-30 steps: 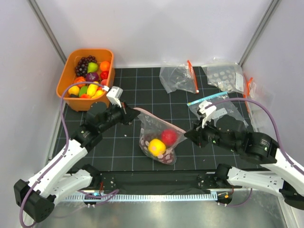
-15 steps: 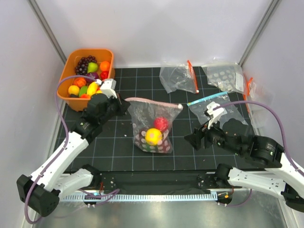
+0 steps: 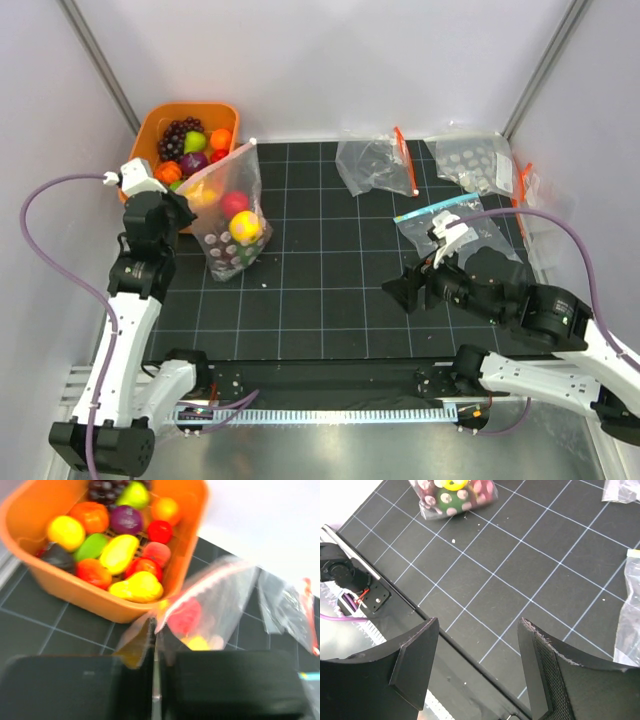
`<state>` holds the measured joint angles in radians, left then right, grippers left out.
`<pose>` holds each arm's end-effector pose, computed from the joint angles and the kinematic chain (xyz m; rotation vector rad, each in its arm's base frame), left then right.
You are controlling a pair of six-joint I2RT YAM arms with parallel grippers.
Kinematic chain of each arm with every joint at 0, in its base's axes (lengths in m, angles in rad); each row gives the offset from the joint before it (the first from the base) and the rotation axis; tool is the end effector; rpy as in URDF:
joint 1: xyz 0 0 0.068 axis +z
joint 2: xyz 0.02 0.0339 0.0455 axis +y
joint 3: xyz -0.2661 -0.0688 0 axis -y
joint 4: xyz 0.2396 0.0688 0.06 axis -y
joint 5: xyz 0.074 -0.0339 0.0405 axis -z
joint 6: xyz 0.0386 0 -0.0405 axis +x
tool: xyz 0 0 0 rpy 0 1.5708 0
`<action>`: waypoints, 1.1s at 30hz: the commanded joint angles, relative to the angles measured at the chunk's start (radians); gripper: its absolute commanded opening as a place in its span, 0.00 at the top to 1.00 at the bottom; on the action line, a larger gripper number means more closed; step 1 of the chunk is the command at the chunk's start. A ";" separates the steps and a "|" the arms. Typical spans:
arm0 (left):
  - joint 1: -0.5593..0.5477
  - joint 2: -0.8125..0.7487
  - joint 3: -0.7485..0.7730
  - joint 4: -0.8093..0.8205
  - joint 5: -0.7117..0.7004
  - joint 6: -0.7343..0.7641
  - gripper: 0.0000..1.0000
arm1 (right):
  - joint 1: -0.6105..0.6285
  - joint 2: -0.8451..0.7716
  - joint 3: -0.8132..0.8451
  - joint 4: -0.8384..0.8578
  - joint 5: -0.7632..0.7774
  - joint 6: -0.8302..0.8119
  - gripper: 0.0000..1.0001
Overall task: Place the food in the zip-top bag and seal the zipper
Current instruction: Place the zipper food storage bag at the center of the board, then reset both arms
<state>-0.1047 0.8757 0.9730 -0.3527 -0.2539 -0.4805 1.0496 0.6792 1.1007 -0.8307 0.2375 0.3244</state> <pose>0.1899 -0.0102 0.3727 -0.5142 1.7475 -0.1823 0.0623 0.0903 0.3891 -0.5691 1.9464 0.6550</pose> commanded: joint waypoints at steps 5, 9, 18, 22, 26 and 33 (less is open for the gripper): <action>0.036 0.005 0.001 0.049 0.094 0.010 0.14 | 0.001 0.031 -0.013 0.071 -0.029 0.027 0.28; 0.034 -0.059 0.052 -0.035 0.136 0.006 0.00 | 0.001 0.034 -0.042 0.097 0.005 0.053 0.23; 0.034 -0.185 0.063 -0.278 0.531 0.048 0.00 | 0.001 0.043 -0.241 0.252 0.177 0.137 0.18; 0.034 -0.276 -0.089 -0.287 0.644 0.071 0.00 | 0.001 -0.009 -0.373 0.340 0.244 0.150 0.18; 0.023 -0.377 -0.161 -0.321 0.575 0.083 0.00 | 0.001 -0.093 -0.505 0.423 0.322 0.165 0.18; 0.023 -0.526 -0.191 -0.304 0.584 0.080 0.00 | 0.001 -0.270 -0.682 0.544 0.307 0.153 0.10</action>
<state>-0.0803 0.3882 0.7738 -0.6804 0.3008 -0.4126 1.0496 0.4610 0.4488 -0.4286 0.5037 0.4740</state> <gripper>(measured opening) 0.996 0.894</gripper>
